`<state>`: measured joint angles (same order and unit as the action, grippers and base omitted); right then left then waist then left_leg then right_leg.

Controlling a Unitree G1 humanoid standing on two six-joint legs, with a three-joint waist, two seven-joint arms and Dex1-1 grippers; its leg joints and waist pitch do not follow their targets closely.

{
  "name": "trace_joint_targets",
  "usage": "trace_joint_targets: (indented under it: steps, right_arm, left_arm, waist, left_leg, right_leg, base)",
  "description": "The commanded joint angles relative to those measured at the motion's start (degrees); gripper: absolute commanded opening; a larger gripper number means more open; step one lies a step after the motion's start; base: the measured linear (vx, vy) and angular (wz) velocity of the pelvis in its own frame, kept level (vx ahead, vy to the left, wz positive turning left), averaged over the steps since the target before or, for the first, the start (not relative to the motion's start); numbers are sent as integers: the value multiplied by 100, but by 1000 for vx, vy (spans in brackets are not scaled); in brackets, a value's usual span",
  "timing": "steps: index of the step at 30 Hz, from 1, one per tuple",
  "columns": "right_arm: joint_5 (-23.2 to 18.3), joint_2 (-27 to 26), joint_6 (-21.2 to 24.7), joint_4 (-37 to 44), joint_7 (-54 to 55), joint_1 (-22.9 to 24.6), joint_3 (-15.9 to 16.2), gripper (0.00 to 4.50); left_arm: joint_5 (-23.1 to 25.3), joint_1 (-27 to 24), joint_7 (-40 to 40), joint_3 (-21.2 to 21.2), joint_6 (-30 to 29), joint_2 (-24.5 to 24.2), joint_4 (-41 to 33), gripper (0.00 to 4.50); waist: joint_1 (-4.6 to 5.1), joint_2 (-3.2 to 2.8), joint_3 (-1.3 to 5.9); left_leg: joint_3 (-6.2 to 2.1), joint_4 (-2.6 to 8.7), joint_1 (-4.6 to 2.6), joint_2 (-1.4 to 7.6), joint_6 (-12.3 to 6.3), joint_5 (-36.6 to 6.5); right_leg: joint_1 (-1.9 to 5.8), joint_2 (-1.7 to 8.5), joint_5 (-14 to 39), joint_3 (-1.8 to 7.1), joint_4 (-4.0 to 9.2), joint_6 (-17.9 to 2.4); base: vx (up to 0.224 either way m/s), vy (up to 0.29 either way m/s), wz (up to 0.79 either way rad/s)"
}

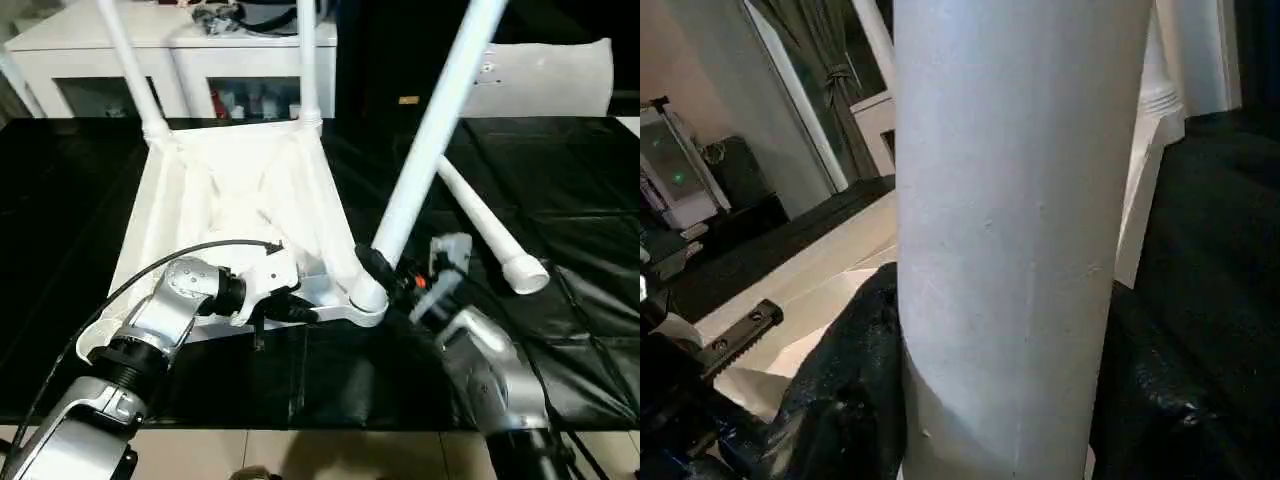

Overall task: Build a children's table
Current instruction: Insert table leg to table base

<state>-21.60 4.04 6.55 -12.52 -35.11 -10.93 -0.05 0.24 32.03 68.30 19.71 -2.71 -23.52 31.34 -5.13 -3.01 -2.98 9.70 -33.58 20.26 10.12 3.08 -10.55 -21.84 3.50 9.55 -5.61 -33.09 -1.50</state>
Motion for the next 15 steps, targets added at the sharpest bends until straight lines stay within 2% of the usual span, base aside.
trace_joint_targets:
  steps: [1, 4, 5, 6, 7, 8, 9, 10, 12, 15]
  right_arm:
    - [350, 226, 105, -192, 31, 402, 38, 188]
    - [422, 292, -23, -117, -1, 476, 70, 188]
    - [391, 302, -39, -54, -5, 507, 28, 188]
    - [369, 308, -40, -21, -7, 528, 17, 188]
    - [334, 340, -68, 70, -3, 591, -4, 188]
    - [328, 357, -97, 97, -10, 619, -7, 188]
    - [318, 367, -106, 126, -19, 648, -2, 188]
    - [338, 381, -116, 150, -15, 676, 19, 188]
    - [428, 470, -122, 221, -49, 722, 130, 188]
    - [636, 613, -122, 320, -88, 700, 309, 188]
  left_arm:
    - [11, 227, -115, -150, 71, -72, -13, 0]
    - [-35, 230, -134, -191, 35, -38, 22, 0]
    - [-26, 236, -119, -181, 42, -45, 40, 0]
    - [-26, 239, -126, -186, 45, -43, 46, 0]
    - [25, 261, -119, -156, 90, -63, 63, 0]
    - [54, 285, -113, -136, 111, -68, 90, 0]
    - [67, 304, -131, -136, 121, -63, 116, 0]
    - [84, 317, -131, -127, 142, -72, 132, 0]
    - [69, 352, -98, -128, 135, -79, 134, 0]
    - [70, 412, -133, -139, 165, -60, 222, 0]
  waist:
    - [44, -83, 315]
    - [44, -66, 311]
    - [53, -111, 298]
    - [66, -73, 289]
    - [66, -97, 279]
    - [58, -66, 285]
    - [52, -72, 285]
    - [50, -121, 282]
    - [73, -85, 278]
    - [73, -103, 267]
  left_leg:
    - [-168, 488, -86, 343, 24, -2093]
    - [-164, 488, -81, 336, 7, -2128]
    - [-176, 489, -81, 332, 4, -2204]
    - [-172, 486, -96, 322, -2, -2278]
    - [-173, 480, -107, 316, -5, -2317]
    - [-174, 478, -121, 317, -16, -2317]
    - [-176, 480, -117, 318, -23, -2295]
    - [-187, 488, -103, 322, -22, -2291]
    - [-192, 503, -93, 325, -13, -2360]
    - [-180, 476, -116, 296, -31, -2396]
  right_leg:
    - [166, 577, 2531, 354, 514, -730]
    - [171, 585, 2615, 356, 527, -702]
    - [168, 592, 2746, 349, 541, -683]
    - [155, 582, 2924, 339, 574, -629]
    - [143, 584, 3032, 338, 589, -600]
    - [136, 587, 3142, 337, 612, -548]
    - [134, 590, 3152, 339, 609, -540]
    - [140, 587, 3143, 339, 605, -519]
    - [148, 573, 3100, 324, 609, -507]
    - [121, 580, 3344, 321, 645, -450]
  base:
    - [0, 0, 0]
    - [0, 0, 0]
    - [0, 0, 0]
    - [0, 0, 0]
    - [0, 0, 0]
    - [0, 0, 0]
    - [0, 0, 0]
    - [0, 0, 0]
    - [0, 0, 0]
    - [0, 0, 0]
